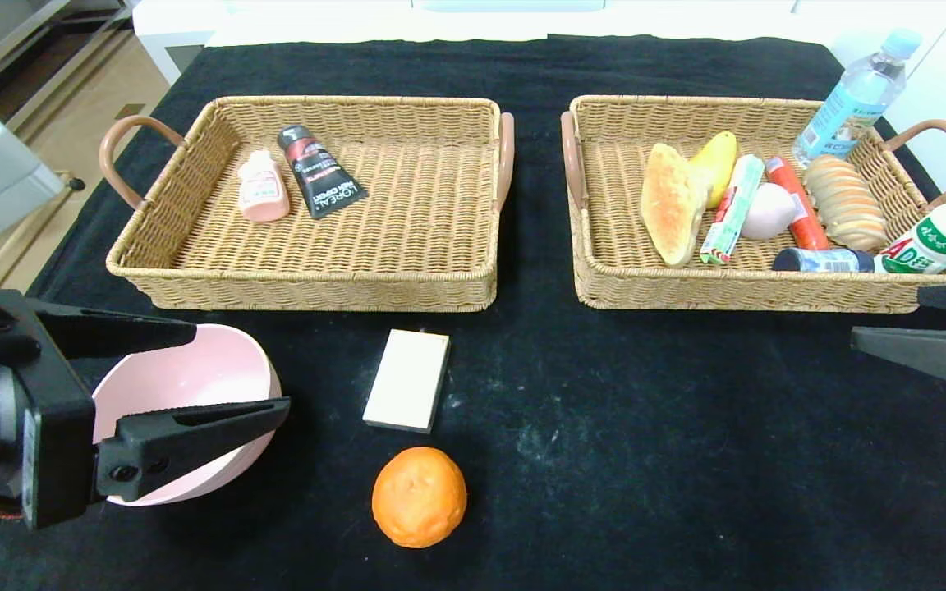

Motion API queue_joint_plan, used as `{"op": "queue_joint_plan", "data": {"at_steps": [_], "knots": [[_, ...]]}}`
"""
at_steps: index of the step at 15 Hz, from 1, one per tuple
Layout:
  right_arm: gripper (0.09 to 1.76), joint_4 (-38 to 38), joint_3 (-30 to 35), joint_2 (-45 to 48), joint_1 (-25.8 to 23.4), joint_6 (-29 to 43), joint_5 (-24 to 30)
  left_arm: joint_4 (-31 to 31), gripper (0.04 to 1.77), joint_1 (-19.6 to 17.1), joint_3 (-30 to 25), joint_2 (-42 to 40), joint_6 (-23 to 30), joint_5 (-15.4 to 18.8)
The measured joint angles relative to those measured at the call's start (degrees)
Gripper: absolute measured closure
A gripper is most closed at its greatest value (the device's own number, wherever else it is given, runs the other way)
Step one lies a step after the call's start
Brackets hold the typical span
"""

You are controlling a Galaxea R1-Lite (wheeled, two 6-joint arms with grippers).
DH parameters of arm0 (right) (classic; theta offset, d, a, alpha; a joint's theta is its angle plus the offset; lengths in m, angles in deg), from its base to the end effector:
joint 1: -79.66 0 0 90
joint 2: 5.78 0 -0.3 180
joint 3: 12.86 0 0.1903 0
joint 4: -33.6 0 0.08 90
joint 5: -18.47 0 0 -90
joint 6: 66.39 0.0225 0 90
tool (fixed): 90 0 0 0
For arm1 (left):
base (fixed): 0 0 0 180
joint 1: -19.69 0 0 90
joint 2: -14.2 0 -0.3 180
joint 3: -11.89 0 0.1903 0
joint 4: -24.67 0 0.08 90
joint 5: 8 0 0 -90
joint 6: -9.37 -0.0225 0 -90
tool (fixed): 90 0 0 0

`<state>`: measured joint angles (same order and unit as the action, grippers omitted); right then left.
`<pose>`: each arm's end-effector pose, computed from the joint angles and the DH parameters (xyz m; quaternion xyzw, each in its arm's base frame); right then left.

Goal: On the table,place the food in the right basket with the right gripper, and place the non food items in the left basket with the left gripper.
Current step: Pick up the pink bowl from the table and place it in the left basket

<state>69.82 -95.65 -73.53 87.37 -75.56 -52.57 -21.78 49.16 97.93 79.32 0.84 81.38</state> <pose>0.1622 0.0293 0.2905 -0.0585 0.1642 0.2406 0.9548 0.1255 -0.0706 0.2959 0.1274 0.1947 -0.2582 0.9377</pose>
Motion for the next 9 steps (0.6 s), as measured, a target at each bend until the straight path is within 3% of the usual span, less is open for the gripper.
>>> {"op": "queue_joint_plan", "data": {"at_steps": [5,9], "knots": [[0.14,0.0,0.2,0.0,0.2,0.0,0.0,-11.9,0.09,0.0,4.2,2.7,-1.1,-6.2],[0.14,0.0,0.5,0.0,0.6,0.0,0.0,-14.3,0.09,0.0,5.0,6.1,-1.1,-11.8]]}}
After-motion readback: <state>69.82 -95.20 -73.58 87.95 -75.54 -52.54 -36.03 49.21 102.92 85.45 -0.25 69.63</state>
